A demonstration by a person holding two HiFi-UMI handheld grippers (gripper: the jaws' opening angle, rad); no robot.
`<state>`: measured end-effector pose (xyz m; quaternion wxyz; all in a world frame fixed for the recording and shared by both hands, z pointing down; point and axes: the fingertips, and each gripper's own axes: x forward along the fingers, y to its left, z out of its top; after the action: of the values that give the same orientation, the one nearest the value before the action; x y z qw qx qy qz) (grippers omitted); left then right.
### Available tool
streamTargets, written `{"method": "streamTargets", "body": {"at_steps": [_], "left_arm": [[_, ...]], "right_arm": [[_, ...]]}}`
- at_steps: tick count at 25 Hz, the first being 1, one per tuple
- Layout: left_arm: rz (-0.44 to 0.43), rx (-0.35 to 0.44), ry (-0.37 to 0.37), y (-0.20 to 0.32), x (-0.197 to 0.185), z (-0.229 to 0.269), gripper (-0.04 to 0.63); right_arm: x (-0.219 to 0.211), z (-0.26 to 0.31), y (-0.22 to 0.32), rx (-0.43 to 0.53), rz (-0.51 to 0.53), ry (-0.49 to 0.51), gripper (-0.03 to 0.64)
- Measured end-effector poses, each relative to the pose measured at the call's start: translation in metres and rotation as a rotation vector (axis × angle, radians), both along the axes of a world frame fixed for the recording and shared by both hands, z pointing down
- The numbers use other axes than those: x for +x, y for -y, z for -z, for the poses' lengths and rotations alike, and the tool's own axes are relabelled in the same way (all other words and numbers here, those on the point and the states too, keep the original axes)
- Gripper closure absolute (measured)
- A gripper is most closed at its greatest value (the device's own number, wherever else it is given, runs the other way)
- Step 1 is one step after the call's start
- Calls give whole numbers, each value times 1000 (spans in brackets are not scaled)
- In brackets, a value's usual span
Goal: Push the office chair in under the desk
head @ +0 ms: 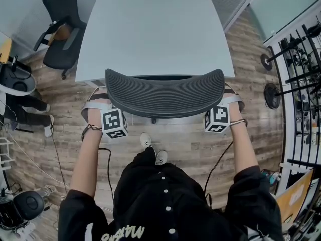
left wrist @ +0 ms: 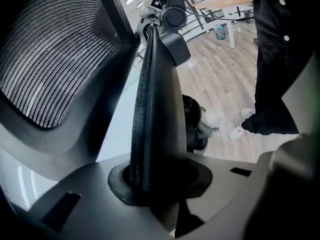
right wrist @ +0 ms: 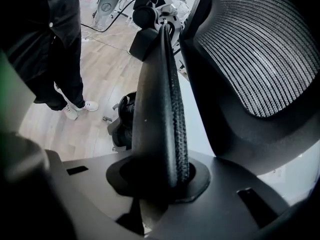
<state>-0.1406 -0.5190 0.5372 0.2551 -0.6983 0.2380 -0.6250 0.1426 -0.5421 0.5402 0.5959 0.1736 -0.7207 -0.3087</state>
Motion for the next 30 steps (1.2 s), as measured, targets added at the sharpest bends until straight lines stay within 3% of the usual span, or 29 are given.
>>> {"method": "streamTargets", "body": {"at_steps": [30], "left_arm": [[-6, 2, -1, 45, 0, 0, 494]], "right_arm": [[-4, 6, 45, 7, -27, 11, 505]]}}
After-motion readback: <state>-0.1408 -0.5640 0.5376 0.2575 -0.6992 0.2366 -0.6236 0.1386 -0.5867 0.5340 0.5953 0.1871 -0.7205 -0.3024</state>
